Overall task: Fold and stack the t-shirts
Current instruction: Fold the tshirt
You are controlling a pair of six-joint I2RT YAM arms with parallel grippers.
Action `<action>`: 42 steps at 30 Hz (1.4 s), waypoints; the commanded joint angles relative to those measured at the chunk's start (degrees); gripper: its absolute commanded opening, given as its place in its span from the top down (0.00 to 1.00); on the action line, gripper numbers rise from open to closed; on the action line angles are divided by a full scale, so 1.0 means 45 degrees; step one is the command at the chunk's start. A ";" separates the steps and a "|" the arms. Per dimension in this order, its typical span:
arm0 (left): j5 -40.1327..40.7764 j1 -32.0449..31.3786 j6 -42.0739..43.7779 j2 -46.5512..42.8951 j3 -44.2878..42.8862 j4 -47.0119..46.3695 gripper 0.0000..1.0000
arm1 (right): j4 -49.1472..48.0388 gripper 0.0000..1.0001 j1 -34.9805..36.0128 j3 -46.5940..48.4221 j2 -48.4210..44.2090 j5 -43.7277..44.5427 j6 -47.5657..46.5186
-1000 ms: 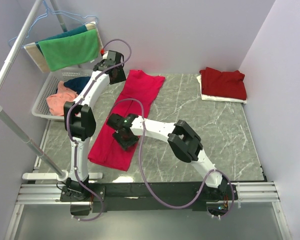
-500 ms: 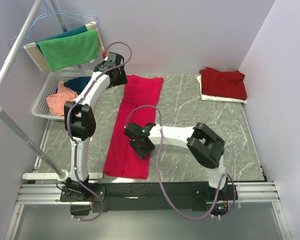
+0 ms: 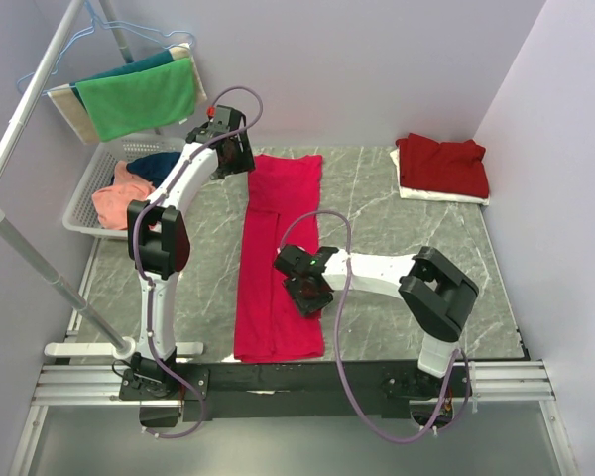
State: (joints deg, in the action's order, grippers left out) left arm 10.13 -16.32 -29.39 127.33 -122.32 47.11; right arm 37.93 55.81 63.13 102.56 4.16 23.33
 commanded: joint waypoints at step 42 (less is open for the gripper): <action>-0.3695 -0.4636 -0.7142 -1.5599 1.9154 0.0664 0.42 | -0.3488 0.51 -0.0296 -0.6217 -0.7559 -0.2742 0.4463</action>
State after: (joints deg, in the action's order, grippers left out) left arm -2.57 -36.34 -59.72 58.33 -37.87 49.01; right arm 26.15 52.27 35.94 66.98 -3.55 42.61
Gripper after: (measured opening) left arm 0.582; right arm 0.494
